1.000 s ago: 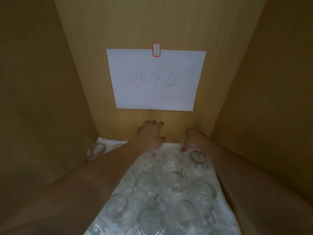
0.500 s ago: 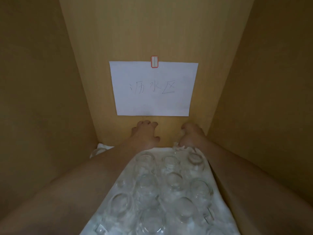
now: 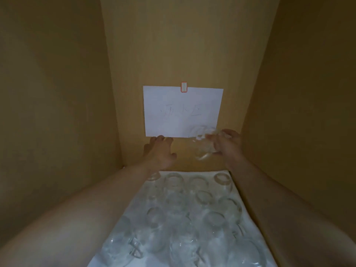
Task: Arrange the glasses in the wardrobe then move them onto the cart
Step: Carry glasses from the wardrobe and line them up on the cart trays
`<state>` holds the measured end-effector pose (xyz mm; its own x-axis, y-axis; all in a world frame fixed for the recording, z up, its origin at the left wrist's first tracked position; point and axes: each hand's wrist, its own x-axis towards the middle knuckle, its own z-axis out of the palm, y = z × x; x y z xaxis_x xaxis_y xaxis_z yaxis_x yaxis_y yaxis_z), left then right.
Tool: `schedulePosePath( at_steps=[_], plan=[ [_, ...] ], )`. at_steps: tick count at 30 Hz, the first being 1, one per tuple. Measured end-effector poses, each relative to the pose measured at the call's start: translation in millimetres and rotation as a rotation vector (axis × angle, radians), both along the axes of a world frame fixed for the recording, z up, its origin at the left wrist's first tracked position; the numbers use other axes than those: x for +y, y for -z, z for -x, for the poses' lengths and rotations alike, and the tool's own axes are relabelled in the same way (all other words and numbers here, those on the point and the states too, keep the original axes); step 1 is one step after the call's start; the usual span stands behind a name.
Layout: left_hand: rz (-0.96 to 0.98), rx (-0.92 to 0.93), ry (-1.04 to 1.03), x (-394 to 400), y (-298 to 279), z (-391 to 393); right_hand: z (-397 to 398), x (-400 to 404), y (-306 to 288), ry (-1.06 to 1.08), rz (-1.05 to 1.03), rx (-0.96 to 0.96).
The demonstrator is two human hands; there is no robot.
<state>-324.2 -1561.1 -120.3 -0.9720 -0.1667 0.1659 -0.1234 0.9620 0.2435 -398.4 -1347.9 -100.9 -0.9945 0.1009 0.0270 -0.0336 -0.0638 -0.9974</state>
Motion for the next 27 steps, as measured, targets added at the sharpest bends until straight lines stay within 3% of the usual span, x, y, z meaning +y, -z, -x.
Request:
schedulePosePath(
  at_steps=[6,11,20,27],
  plan=[
    [-0.008,-0.003,-0.03,-21,-8,-30,-33,-9,1,-0.296,0.52,-0.237],
    [-0.053,-0.071,-0.115,-42,-5,-47,-48,-32,6,-0.36,0.789,-0.3],
    [-0.099,-0.217,-0.217,-85,12,-58,-52,-63,17,-0.513,0.842,-0.262],
    [-0.317,-0.33,-0.173,-98,39,-46,-33,-74,43,-0.57,0.777,-0.308]
  ],
)
